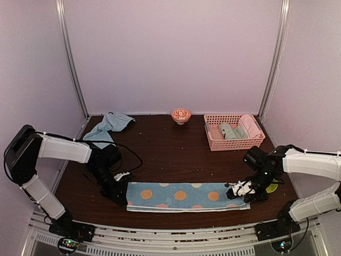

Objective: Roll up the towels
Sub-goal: Fold the towel at the center of the board.

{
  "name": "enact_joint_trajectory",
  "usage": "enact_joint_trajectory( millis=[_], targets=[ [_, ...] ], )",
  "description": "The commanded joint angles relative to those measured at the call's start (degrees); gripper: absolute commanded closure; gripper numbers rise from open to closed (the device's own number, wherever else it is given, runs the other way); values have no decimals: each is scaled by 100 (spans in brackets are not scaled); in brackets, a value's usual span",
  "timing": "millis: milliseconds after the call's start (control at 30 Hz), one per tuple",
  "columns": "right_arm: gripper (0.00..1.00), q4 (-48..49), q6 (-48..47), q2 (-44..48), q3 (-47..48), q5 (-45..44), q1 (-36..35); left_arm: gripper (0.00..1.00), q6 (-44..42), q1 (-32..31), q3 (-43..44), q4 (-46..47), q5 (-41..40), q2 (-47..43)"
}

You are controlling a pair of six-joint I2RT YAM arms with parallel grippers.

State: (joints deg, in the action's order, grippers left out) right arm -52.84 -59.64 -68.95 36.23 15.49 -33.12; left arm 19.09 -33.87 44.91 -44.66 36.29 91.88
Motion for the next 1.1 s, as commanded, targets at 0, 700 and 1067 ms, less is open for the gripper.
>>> enact_joint_trajectory(
  millis=[0,700,1067],
  targets=[
    [100,-139,85,101,215,-210,-27,100,-19,-18,247,-42,359,-393],
    [100,-782,-325,735,7,-359,-27,100,-114,-364,-82,127,651,-224],
    [71,-1488,-1039,306,216,-954,-54,73,-281,-444,60,-328,102,-256]
  ],
)
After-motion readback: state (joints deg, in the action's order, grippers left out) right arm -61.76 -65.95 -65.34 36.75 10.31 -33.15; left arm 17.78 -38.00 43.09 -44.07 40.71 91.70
